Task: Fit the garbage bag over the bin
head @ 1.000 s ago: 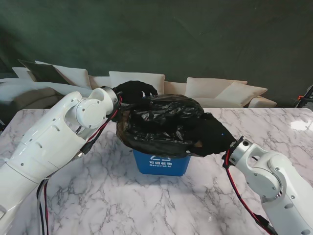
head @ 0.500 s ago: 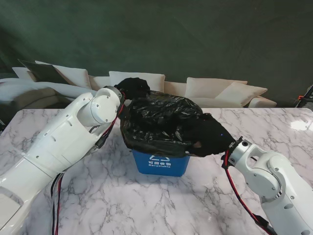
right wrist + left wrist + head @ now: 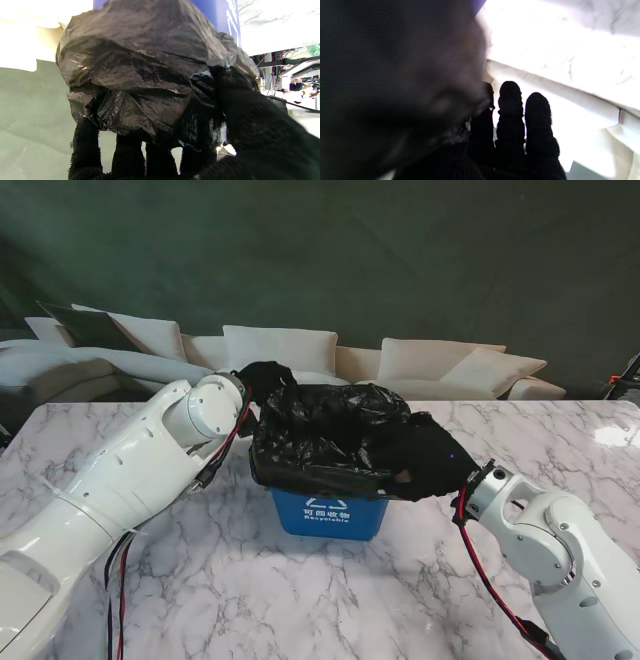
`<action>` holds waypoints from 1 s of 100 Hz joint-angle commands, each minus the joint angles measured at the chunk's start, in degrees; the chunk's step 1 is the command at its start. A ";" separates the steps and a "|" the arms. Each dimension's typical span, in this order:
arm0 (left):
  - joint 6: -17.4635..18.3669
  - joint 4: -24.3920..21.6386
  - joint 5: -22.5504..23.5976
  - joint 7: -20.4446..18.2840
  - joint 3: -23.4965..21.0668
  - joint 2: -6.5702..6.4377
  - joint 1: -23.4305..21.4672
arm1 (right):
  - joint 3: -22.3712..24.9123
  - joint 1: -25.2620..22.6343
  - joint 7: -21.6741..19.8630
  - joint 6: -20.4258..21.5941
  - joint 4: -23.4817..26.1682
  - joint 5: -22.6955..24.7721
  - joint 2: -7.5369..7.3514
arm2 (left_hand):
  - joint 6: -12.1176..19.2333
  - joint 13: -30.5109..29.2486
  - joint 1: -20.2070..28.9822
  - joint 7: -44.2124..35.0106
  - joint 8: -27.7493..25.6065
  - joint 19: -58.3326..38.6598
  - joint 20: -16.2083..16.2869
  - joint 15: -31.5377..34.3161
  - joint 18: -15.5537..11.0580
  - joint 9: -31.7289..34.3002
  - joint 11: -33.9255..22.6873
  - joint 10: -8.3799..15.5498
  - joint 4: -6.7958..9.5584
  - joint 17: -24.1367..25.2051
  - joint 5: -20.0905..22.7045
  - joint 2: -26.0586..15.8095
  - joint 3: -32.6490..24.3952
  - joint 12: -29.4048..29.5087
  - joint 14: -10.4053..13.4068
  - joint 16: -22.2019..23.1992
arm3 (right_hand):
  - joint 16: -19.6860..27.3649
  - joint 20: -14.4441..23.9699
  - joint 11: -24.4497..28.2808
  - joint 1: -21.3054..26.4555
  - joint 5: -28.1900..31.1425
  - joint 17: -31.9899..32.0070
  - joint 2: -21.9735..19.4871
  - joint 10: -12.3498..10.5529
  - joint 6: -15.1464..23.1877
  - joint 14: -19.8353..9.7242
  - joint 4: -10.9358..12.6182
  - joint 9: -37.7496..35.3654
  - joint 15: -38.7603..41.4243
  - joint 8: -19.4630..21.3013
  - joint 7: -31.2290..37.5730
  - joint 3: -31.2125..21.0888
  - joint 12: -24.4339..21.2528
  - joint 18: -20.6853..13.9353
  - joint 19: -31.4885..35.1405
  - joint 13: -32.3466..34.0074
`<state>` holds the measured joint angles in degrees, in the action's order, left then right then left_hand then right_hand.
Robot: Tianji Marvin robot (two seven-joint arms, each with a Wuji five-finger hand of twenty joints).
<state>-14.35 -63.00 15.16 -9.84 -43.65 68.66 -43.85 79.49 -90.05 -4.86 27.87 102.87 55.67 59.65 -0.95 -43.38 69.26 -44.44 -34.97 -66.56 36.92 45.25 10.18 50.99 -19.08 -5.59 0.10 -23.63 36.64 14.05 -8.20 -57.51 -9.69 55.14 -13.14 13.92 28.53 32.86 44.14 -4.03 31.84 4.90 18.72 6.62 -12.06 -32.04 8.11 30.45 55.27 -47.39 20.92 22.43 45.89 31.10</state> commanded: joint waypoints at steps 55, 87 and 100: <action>2.86 9.68 -5.21 -5.63 5.76 2.40 1.39 | -0.46 -0.02 -0.87 -0.39 -0.17 -0.49 -0.07 | 0.74 -0.06 4.64 -0.41 0.97 -1.60 -0.63 -0.25 -0.36 0.79 0.60 0.18 0.82 1.48 2.08 -0.99 -0.34 0.65 -0.30 -0.47 | -1.24 -1.01 -0.26 3.21 1.49 0.35 -1.54 -0.71 2.27 0.42 -0.27 -0.39 0.79 1.18 1.85 -3.93 0.56 -0.36 -0.05 0.67; 7.00 11.54 -2.36 -9.28 8.39 0.87 2.54 | -0.22 -0.09 -0.92 -0.35 -0.08 -0.69 -0.05 | -0.07 3.02 2.96 6.80 4.17 0.86 -0.16 -4.11 -0.02 -4.15 0.13 -0.37 0.69 4.65 -0.37 -2.17 2.53 3.20 -0.37 -1.19 | -1.23 -1.07 -0.33 3.33 1.31 0.42 -1.92 -0.71 1.95 0.48 -0.25 -0.22 0.70 1.22 1.78 -3.96 0.54 -0.40 -0.19 0.52; 9.25 12.22 -0.21 -10.79 9.92 -0.02 3.33 | -0.01 -0.23 -0.83 -0.41 0.05 -0.67 -0.03 | -3.18 11.50 -9.34 26.29 11.01 8.19 -1.45 -15.75 -0.17 -24.66 1.77 -3.39 0.68 10.85 -11.97 -3.95 4.85 32.63 -1.19 -9.33 | -1.25 -1.08 -0.31 3.35 1.30 0.42 -2.06 -0.72 1.96 0.45 -0.27 -0.22 0.73 1.22 1.76 -3.95 0.55 -0.40 -0.23 0.59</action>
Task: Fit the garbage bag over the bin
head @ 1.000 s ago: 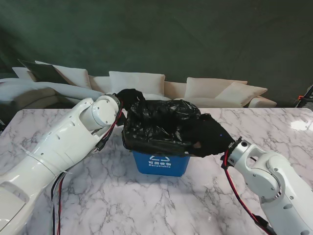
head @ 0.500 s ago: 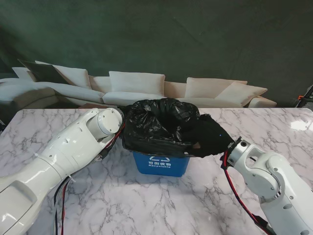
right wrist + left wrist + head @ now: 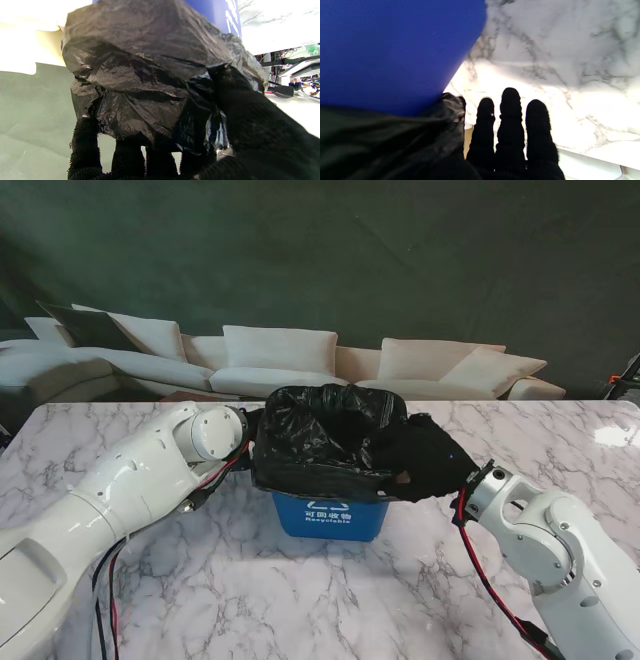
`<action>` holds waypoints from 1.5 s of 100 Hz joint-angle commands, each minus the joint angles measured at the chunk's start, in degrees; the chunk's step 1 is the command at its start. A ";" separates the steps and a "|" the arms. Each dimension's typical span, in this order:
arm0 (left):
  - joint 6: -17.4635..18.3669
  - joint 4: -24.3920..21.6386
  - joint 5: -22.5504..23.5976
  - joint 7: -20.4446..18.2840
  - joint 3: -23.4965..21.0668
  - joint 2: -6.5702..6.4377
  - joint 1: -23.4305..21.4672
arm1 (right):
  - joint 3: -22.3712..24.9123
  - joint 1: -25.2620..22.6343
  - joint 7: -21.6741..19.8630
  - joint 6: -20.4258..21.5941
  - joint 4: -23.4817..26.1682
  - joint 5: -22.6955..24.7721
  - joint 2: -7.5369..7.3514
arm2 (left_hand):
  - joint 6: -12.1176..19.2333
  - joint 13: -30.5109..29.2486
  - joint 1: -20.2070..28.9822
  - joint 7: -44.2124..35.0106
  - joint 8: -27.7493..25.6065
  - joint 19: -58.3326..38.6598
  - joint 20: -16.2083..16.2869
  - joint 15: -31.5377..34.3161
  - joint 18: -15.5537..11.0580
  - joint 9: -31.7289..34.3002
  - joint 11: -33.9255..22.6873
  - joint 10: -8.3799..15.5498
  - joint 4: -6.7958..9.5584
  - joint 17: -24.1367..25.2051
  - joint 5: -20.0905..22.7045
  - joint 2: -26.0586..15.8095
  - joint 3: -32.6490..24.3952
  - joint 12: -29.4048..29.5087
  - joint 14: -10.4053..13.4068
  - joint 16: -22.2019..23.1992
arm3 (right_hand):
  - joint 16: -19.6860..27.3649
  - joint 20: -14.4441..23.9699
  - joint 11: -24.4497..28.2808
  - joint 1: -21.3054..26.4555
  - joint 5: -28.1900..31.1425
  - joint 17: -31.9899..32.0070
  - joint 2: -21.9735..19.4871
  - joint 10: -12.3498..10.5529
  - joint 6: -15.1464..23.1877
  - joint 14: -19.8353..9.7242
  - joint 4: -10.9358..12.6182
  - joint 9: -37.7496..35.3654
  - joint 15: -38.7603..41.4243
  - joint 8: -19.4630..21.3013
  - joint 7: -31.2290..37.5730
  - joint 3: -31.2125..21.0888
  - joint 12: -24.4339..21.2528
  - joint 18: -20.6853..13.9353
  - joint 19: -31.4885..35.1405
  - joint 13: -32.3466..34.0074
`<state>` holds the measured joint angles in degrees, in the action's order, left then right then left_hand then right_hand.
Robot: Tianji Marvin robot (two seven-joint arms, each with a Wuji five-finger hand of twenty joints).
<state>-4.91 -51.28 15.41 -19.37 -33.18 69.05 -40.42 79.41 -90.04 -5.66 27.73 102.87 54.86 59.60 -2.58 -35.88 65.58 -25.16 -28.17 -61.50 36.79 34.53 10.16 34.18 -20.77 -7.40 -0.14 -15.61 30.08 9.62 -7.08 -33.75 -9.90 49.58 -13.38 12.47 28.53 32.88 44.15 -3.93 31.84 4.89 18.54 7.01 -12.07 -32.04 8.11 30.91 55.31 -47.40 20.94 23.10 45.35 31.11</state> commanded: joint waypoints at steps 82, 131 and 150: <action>0.73 -12.62 22.11 1.02 -16.12 -7.57 -8.22 | 0.14 -0.22 -0.07 -0.55 0.31 0.39 0.02 | -5.40 9.59 -9.61 19.84 13.86 9.13 -6.10 -12.14 -1.82 -18.89 7.54 -4.36 -0.07 4.80 -16.25 2.53 3.84 19.91 -2.31 -15.92 | -1.02 0.41 -0.31 3.50 1.02 0.27 -2.44 -0.68 1.64 0.04 -0.22 -0.09 0.70 0.76 1.69 -3.83 0.49 -1.02 0.18 0.53; 2.02 -11.47 23.99 7.91 -16.32 -6.58 -9.37 | -0.03 -0.09 -0.50 -0.92 0.43 0.57 -0.04 | -9.27 10.89 -21.25 15.90 4.34 -2.93 2.95 -2.30 -2.33 -19.09 1.75 -3.59 -0.96 4.33 -16.60 -9.41 8.70 10.39 -1.99 -4.13 | -1.01 0.42 -0.34 3.50 0.89 0.35 -2.54 -0.58 1.59 0.09 -0.19 0.11 0.65 0.79 1.63 -3.84 0.45 -0.95 0.05 0.41; 3.17 -13.37 25.88 9.43 -18.00 -6.70 -10.42 | 0.12 -0.21 -0.36 -1.04 0.56 0.61 0.00 | -8.38 6.60 -18.24 5.29 -4.98 -10.28 9.41 17.94 -3.00 -14.04 -21.00 0.72 -0.61 0.45 -11.96 -8.06 8.39 -17.56 3.99 18.34 | -1.01 0.43 -0.34 3.56 0.78 0.40 -2.63 -0.53 1.50 0.14 -0.14 0.24 0.64 0.84 1.65 -3.86 0.44 -0.96 0.00 0.38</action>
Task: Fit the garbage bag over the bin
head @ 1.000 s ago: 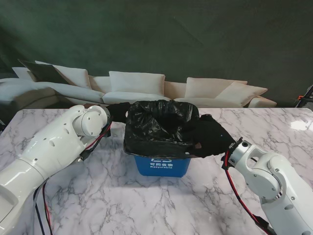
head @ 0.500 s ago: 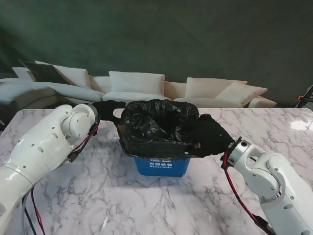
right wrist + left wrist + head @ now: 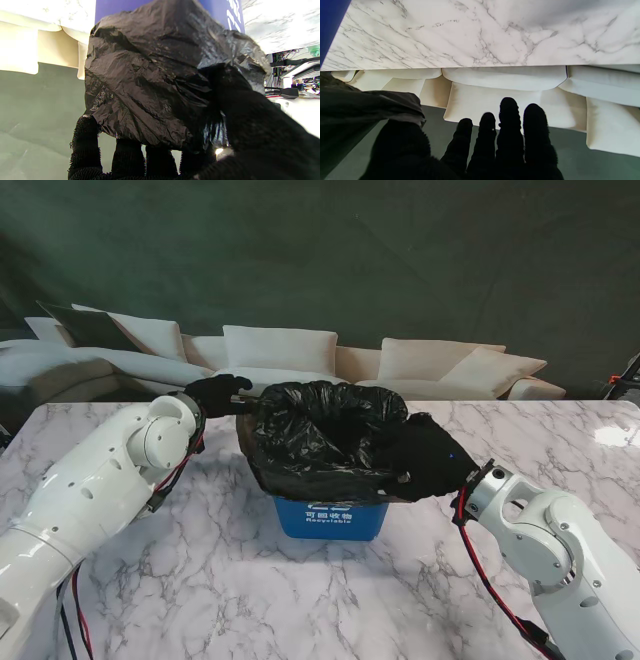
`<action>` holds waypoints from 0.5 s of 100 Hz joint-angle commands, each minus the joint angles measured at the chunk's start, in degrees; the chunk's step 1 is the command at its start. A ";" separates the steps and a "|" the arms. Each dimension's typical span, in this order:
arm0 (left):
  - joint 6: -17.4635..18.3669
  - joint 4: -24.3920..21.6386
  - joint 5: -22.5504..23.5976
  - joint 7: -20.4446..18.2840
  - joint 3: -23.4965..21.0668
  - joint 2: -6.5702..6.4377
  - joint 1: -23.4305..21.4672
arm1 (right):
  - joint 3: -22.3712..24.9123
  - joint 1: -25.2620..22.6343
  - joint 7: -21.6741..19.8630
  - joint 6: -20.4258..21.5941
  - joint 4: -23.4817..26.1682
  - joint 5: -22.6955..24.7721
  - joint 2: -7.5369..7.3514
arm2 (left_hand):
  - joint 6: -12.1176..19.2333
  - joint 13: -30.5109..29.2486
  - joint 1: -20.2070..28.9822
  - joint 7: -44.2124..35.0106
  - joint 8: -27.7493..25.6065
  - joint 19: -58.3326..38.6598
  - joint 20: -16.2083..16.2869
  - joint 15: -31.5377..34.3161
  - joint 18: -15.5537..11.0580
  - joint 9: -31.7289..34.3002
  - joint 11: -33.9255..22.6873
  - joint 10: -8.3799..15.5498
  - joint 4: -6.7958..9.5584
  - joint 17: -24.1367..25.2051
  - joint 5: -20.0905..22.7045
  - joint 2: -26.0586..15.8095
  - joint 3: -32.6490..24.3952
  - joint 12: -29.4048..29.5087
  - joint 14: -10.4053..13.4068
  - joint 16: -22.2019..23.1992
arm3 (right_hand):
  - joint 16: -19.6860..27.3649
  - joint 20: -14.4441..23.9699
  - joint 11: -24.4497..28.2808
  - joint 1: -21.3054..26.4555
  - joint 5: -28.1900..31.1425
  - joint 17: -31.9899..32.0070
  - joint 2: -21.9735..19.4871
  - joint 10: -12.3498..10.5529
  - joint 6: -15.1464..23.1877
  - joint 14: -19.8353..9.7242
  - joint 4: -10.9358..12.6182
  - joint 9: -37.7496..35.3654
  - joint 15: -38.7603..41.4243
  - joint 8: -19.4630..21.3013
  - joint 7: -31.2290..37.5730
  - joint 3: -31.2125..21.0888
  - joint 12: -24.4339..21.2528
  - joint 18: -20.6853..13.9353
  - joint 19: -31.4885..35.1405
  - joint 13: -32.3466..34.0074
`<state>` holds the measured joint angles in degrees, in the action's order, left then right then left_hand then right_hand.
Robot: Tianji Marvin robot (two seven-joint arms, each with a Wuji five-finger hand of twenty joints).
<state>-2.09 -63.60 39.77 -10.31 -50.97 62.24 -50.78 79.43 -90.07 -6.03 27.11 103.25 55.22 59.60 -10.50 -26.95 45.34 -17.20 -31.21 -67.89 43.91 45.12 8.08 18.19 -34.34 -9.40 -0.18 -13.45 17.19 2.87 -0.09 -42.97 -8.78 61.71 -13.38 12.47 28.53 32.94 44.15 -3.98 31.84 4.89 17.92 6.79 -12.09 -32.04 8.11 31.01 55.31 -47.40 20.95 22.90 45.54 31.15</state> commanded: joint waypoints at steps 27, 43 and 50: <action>-4.37 -7.66 1.29 -0.89 -4.08 0.00 -3.66 | 0.04 -0.12 -0.36 -0.56 0.22 0.32 -0.06 | -1.11 -3.60 -4.77 17.99 19.78 -3.64 2.37 8.68 3.82 0.91 -2.12 0.77 -1.32 -1.85 -9.43 5.25 1.50 -6.94 -0.04 8.60 | -1.02 0.46 -0.27 3.53 0.80 0.45 -2.55 -0.48 1.95 0.33 -0.07 0.21 0.67 0.74 1.70 -3.89 0.44 -0.77 -0.21 0.36; -7.14 -10.56 3.74 -1.84 -5.45 -0.37 -5.15 | -0.02 -0.03 -0.32 -0.63 0.17 0.33 -0.05 | 0.92 -1.16 -8.63 20.16 32.09 3.43 -1.37 -10.37 7.14 -3.74 20.93 -2.59 -1.61 -0.53 -9.54 3.98 1.87 20.77 -6.41 -10.12 | -1.02 0.46 -0.27 3.59 0.82 0.54 -2.54 -0.42 1.73 0.36 -0.08 0.25 0.65 0.72 1.76 -3.95 0.43 -0.75 -0.26 0.29; -6.73 -11.01 3.33 -3.43 -6.04 -0.65 -5.32 | -0.04 0.01 -0.36 -0.65 0.22 0.42 -0.07 | 2.08 1.97 -11.65 19.15 30.58 5.96 -2.95 -14.08 8.13 -6.32 23.70 -2.22 -1.92 2.34 -9.47 -3.75 2.24 23.28 -6.62 -13.53 | -1.02 0.47 -0.28 3.60 0.86 0.49 -2.58 -0.39 1.85 0.39 -0.08 0.26 0.67 0.70 1.75 -3.97 0.43 -0.72 -0.25 0.33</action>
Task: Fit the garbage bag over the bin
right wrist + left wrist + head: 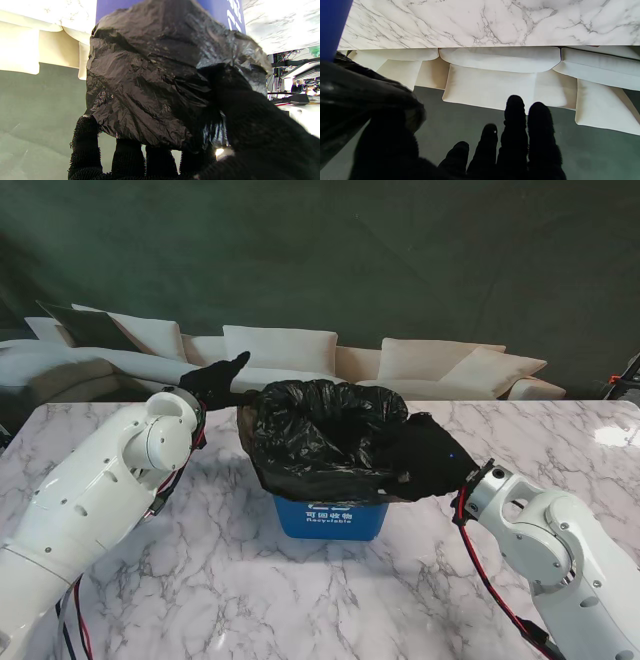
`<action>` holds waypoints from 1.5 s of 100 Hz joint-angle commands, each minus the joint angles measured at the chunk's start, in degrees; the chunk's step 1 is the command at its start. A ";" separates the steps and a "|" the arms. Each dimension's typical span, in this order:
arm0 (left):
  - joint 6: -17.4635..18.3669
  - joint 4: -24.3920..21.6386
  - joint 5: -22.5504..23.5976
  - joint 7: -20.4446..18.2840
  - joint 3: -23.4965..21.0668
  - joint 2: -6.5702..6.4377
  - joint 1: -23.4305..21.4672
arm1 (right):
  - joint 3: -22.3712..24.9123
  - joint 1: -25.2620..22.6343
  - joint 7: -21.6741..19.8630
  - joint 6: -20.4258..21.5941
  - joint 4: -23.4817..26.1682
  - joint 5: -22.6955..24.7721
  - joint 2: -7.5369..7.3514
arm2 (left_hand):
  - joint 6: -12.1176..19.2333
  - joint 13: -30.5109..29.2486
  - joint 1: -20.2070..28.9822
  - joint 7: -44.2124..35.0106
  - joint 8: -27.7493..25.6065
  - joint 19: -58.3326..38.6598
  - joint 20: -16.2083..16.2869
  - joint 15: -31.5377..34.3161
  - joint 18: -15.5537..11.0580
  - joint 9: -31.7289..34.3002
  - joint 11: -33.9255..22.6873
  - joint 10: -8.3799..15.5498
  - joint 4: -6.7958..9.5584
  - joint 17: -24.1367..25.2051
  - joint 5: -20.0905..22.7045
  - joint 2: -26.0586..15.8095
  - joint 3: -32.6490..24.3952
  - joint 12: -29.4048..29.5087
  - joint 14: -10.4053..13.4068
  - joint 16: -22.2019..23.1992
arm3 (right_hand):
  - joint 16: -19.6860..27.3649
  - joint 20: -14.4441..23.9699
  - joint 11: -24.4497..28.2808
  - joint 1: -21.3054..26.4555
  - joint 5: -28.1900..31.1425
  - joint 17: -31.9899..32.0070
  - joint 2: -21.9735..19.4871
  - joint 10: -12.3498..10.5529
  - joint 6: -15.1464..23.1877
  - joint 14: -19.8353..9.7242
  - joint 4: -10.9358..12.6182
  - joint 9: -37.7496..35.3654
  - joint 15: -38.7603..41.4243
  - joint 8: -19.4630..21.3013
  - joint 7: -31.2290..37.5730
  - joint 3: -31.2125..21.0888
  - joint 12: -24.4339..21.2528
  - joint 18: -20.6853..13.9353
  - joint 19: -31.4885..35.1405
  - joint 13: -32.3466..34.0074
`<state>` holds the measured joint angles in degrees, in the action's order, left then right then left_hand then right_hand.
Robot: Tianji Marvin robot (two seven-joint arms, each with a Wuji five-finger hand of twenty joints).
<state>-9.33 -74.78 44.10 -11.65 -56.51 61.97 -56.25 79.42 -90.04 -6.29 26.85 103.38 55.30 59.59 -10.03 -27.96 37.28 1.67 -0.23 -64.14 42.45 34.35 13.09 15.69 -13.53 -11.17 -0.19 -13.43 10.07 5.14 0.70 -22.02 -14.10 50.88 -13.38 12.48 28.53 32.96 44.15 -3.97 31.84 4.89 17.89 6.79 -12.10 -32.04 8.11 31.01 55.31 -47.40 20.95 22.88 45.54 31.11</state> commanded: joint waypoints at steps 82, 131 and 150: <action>7.45 -9.62 -8.64 -2.63 -16.25 -0.90 -14.18 | 0.06 0.21 -0.82 -0.83 0.41 0.72 -0.15 | 0.72 5.42 -5.06 -3.02 -13.98 22.51 -9.62 -19.75 6.54 1.36 10.78 -0.12 -1.15 9.44 -1.46 -0.22 1.10 6.14 -1.50 -18.78 | -1.02 0.50 -0.28 3.73 0.87 0.55 -2.55 -0.27 1.44 0.40 -0.02 0.35 0.64 0.63 1.81 -4.19 0.37 -0.71 -0.36 0.34; 22.04 -15.66 -2.27 13.16 -26.21 0.38 -26.61 | -0.84 0.95 -1.11 -1.86 0.26 1.10 -0.18 | 2.83 -1.30 18.44 -23.79 -35.14 1.84 -2.19 4.03 -0.13 7.73 -18.53 2.96 1.19 1.45 8.41 2.30 -0.50 -21.06 4.72 4.70 | -1.03 0.54 -0.23 3.71 0.72 0.55 -2.61 -0.29 1.33 0.42 0.04 0.43 0.67 0.60 1.78 -4.06 0.36 -0.77 -0.32 0.30; 24.61 -21.81 -5.65 16.03 -29.38 1.39 -31.00 | -1.03 1.12 -0.98 -1.90 0.16 1.14 -0.16 | 4.17 -10.74 22.93 -27.64 -32.82 -3.38 -0.76 5.98 0.49 21.80 -17.07 4.54 1.33 -3.44 19.52 1.43 -1.20 -16.16 3.00 3.46 | -1.05 0.55 -0.24 3.79 0.69 0.54 -2.73 -0.23 1.27 0.54 0.07 0.52 0.71 0.63 1.81 -4.05 0.35 -0.73 -0.30 0.37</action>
<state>15.04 -94.03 39.83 6.26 -85.79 63.11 -86.45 78.57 -89.05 -7.30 25.25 103.62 56.18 59.47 -6.63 -37.61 58.43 -25.07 -33.62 -65.79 40.55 41.79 13.89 35.44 -33.58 -6.77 0.01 -16.74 27.56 7.87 0.30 -41.77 -10.97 56.10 -13.69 12.48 28.53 32.96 44.15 -3.98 31.84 4.89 17.78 6.73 -12.10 -32.04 8.11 31.02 55.31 -47.83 20.95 22.85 45.55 31.07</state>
